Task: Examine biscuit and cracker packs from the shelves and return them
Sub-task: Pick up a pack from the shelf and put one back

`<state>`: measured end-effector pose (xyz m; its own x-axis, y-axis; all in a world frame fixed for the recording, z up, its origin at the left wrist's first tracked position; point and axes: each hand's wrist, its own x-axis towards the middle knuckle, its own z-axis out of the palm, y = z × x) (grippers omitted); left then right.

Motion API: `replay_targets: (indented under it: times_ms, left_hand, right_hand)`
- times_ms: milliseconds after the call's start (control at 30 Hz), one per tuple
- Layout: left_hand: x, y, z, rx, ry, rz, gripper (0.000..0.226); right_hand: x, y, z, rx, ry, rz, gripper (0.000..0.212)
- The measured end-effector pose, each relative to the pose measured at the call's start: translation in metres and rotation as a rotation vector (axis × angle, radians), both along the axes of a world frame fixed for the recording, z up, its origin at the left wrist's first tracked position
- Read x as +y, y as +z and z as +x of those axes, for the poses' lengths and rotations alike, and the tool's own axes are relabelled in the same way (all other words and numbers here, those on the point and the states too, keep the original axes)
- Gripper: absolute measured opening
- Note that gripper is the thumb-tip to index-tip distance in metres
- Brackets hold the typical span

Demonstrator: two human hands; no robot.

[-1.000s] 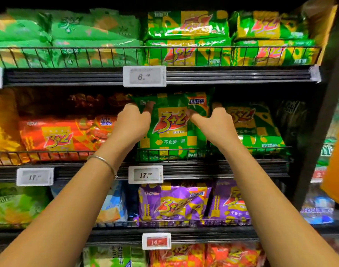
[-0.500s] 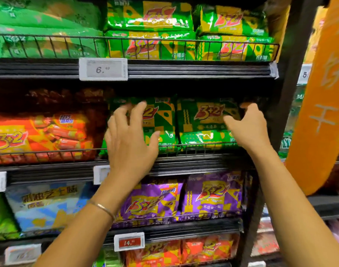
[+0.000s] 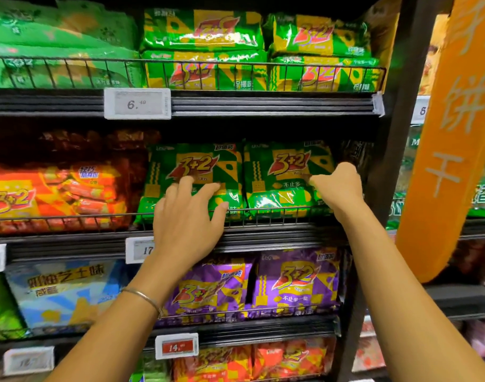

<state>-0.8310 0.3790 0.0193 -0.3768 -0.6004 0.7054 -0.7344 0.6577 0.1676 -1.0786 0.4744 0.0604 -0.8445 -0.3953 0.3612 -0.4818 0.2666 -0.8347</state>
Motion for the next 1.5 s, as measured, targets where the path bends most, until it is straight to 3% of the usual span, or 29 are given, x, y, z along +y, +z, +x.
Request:
replay_targets:
  times_ms: [67, 133, 267, 433, 533, 600, 733, 933, 1033, 1133, 1333, 1433, 1500]
  left_hand:
    - [-0.002, -0.002, 0.000, 0.009, -0.005, 0.008, 0.049]
    - [-0.003, -0.003, 0.001, 0.016, -0.010, 0.017, 0.050]
    - [-0.004, -0.002, 0.001, 0.024, -0.018, 0.031, 0.050]
    - [-0.005, -0.001, -0.001, 0.063, -0.034, 0.049, 0.047]
    - [-0.004, 0.002, -0.006, 0.063, -0.023, 0.076, 0.050]
    - [-0.005, 0.003, -0.010, 0.042, -0.005, 0.093, 0.053]
    - [-0.005, 0.001, -0.019, 0.004, 0.004, 0.106, 0.060]
    - [0.006, -0.001, -0.038, -0.031, -0.076, 0.052, 0.076]
    - [0.014, -0.003, -0.050, -0.041, -0.137, 0.019, 0.079]
    - [0.018, -0.007, -0.061, -0.059, -0.146, 0.032, 0.076]
    - [0.018, -0.012, -0.065, 0.001, -0.129, 0.026, 0.081]
    - [0.020, -0.011, -0.064, 0.166, -0.249, 0.063, 0.078]
    - [0.025, -0.010, -0.061, 0.445, -0.526, 0.202, 0.071]
  right_hand:
    - [-0.002, -0.005, 0.003, -0.022, -0.057, -0.143, 0.026]
    - [-0.003, -0.008, 0.004, -0.053, -0.054, -0.265, 0.036]
    - [-0.006, -0.008, 0.000, -0.021, -0.045, -0.295, 0.048]
    - [-0.013, -0.001, -0.002, -0.087, -0.072, -0.392, 0.040]
    - [-0.010, 0.004, 0.004, -0.016, -0.031, -0.473, 0.025]
    - [-0.002, 0.014, 0.006, 0.067, 0.022, -0.489, 0.026]
    - [0.014, 0.031, -0.006, 0.168, 0.294, -0.435, 0.039]
    - [0.024, 0.027, -0.017, -0.127, 0.470, -0.313, 0.092]
    - [0.026, 0.029, -0.020, -0.156, 0.463, -0.184, 0.098]
    - [0.026, 0.026, -0.019, -0.075, 0.428, -0.079, 0.090]
    - [0.023, 0.031, -0.007, -0.260, 0.337, -0.468, 0.057]
    - [0.034, 0.029, 0.001, -0.353, 0.424, -0.607, 0.022]
    - [0.041, 0.023, 0.007, -0.414, 0.500, -0.625, 0.017]
